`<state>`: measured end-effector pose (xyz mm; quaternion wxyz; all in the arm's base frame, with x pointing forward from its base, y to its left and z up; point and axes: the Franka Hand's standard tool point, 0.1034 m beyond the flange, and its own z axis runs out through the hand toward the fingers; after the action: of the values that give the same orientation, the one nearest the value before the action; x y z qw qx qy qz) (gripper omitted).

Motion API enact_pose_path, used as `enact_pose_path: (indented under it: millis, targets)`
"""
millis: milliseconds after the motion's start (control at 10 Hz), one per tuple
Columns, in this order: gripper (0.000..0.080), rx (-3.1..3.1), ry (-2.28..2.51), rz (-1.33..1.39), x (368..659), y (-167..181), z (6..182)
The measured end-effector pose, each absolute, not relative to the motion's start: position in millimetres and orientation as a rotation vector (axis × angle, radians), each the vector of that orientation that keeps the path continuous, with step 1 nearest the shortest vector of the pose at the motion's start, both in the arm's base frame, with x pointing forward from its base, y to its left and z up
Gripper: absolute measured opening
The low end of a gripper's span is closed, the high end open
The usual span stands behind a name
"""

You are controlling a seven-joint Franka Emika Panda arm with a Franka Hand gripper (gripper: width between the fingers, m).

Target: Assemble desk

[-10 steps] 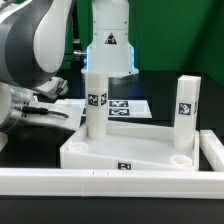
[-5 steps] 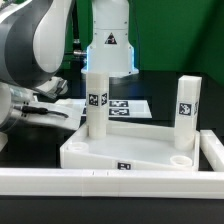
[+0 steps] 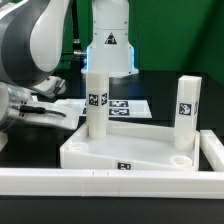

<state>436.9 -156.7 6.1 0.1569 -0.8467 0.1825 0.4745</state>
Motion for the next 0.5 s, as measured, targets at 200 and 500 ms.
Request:
enact_pose_path:
  millis: [200,500]
  targets:
    - [0.0292,-2.430,0.500,1.326,452.8,-162.4,24.8]
    - [0.0292,-2.491,0.462,1.254,476.7,-147.2,61.6]
